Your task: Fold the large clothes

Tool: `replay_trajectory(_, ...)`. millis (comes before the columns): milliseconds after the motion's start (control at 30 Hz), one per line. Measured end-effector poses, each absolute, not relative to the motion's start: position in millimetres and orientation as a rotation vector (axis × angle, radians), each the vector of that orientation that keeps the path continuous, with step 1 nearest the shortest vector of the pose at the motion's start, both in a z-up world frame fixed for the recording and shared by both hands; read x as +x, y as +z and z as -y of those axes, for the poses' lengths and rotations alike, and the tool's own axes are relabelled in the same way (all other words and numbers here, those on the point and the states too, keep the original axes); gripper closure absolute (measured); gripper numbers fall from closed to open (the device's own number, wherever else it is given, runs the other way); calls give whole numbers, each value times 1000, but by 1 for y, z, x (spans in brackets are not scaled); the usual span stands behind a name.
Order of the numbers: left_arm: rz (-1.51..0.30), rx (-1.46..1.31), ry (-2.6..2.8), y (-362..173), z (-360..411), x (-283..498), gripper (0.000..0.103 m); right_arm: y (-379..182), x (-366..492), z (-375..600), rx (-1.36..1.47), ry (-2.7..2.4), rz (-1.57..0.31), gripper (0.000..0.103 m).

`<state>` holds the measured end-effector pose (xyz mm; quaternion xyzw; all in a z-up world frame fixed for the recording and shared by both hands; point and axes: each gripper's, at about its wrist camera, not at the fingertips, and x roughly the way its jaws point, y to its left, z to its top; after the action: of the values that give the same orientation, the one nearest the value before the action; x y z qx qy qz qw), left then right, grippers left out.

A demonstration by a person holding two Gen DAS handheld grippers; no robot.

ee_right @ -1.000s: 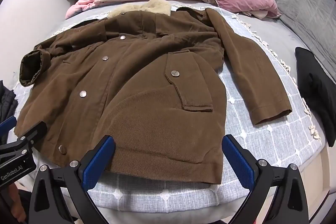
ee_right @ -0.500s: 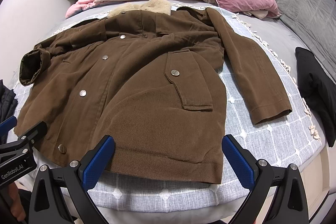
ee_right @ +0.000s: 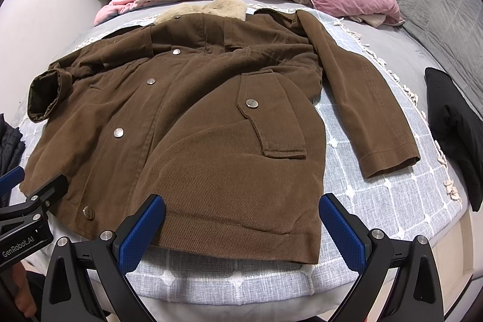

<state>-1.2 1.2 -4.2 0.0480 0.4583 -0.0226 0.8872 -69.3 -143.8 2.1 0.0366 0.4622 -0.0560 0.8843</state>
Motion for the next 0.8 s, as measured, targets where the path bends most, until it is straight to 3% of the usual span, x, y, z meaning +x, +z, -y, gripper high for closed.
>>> replay_trajectory(800, -865, 177, 23, -6, -14, -3, 1, -2, -67, 144, 82, -144, -960, 0)
